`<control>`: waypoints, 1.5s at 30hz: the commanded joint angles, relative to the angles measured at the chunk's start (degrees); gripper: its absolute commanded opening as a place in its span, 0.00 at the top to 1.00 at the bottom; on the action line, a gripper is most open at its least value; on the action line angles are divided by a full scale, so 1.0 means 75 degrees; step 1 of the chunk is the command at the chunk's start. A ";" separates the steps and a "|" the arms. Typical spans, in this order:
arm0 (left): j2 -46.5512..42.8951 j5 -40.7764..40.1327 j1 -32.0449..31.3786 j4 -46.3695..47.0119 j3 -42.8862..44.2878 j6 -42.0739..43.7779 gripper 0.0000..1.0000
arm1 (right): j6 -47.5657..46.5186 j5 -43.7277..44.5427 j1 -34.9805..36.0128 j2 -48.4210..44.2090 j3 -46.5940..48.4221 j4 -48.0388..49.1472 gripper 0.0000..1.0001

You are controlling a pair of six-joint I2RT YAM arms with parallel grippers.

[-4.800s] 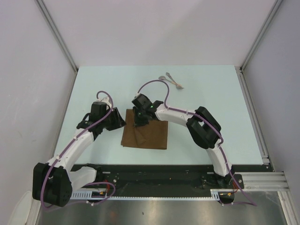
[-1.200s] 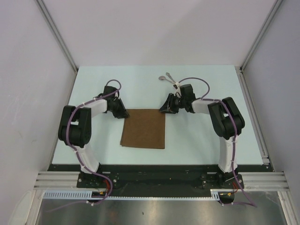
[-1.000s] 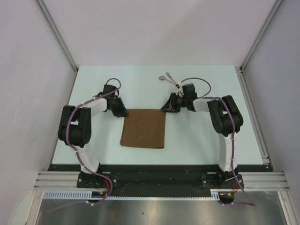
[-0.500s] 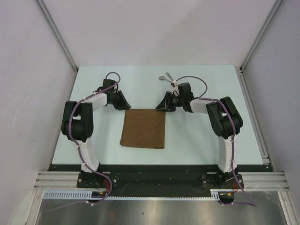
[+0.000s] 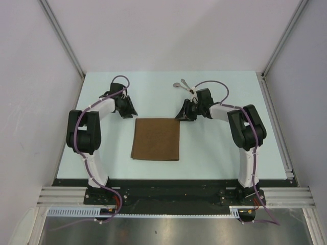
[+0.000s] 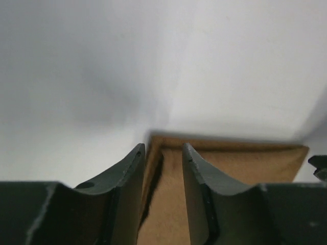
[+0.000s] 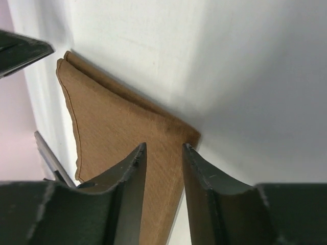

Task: Fold the napkin into a case and place the utensils inside
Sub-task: Smooth out the square-folded napkin at the center of the board.

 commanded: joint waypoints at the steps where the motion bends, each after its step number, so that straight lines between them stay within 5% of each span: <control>1: -0.1763 -0.0199 -0.0668 -0.0089 -0.0808 0.0180 0.58 | -0.0554 0.0711 0.0180 -0.1331 -0.0380 -0.0962 0.56; 6: -0.3519 -0.0572 -0.1209 -0.0135 -0.2404 0.0145 0.47 | -0.0039 -0.0062 0.0964 -0.2093 -0.1647 -0.0155 0.46; 11: -0.4050 -0.0996 -0.1233 -0.0814 -0.3413 0.0414 0.43 | 0.0442 -0.0250 0.1949 -0.2211 -0.2538 0.0970 0.46; 19: -0.3934 -0.1114 -0.1163 -0.1049 -0.4281 0.0380 0.44 | 0.0748 -0.0637 0.2044 -0.2129 -0.3722 0.2050 0.65; 28: -0.3488 -0.0119 -0.0953 -0.0757 -0.4574 0.0216 0.53 | 0.0783 -0.0474 0.2172 -0.2797 -0.3828 0.1792 0.64; 35: -0.3863 0.0586 -0.0940 -0.0546 -0.4949 -0.0124 0.47 | 0.0993 -0.0391 0.2348 -0.2821 -0.4238 0.2026 0.62; 41: -0.3208 -0.0361 -0.0929 -0.1141 -0.4985 -0.0593 0.50 | 0.1017 -0.0286 0.2337 -0.2996 -0.4718 0.2167 0.62; 45: -0.2879 -0.0340 -0.0882 -0.1038 -0.5054 -0.0746 0.60 | 0.0889 -0.0087 0.2279 -0.3219 -0.4965 0.2015 0.62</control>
